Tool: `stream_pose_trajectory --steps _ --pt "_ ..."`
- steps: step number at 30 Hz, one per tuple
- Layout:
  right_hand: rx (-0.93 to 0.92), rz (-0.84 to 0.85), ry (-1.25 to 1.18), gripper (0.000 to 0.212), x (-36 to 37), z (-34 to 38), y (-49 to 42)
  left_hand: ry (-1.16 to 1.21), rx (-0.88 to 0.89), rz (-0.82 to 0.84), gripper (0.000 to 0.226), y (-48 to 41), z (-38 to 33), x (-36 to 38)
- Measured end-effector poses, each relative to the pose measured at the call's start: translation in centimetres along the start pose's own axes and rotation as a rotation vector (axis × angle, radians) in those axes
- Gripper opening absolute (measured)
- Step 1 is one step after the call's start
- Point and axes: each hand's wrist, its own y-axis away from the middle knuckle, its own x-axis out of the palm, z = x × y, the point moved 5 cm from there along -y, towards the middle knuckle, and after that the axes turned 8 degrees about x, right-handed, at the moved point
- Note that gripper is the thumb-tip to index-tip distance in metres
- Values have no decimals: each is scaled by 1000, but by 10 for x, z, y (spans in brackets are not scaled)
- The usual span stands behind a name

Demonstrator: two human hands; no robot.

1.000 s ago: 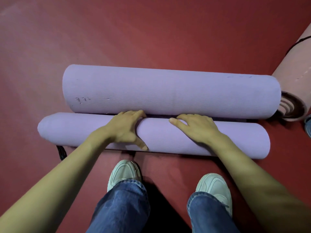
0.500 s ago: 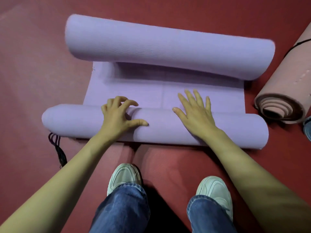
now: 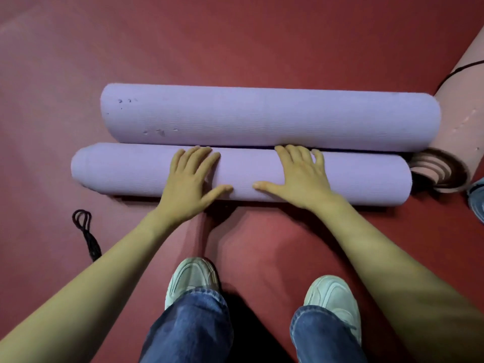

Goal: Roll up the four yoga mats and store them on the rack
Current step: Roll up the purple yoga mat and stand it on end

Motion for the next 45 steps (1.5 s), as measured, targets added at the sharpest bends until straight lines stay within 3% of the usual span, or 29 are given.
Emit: stream_pose_trajectory --steps 3,8,11,14,23,32,41,45 --pt "-15 20 -9 109 -2 -2 -5 -69 5 153 99 10 -6 10" --pt "-19 -72 -57 96 1 -1 2 -114 -15 319 120 -11 7 14" --pt "-53 25 53 117 7 -3 4 -134 -10 385 127 -30 16 13" --pt "-64 52 149 129 2 -5 -6 -161 3 401 124 -44 20 11" --pt "-108 27 220 119 -8 0 -23 -123 -5 404 111 -54 18 4" --pt "-215 -155 139 122 10 5 39 -110 -35 358 102 17 -16 -10" --pt "-222 -73 112 124 22 27 97 -51 -91 384 100 75 -36 -33" --pt "-180 49 -112 94 10 22 79 -48 -102 441 106 72 -28 -28"
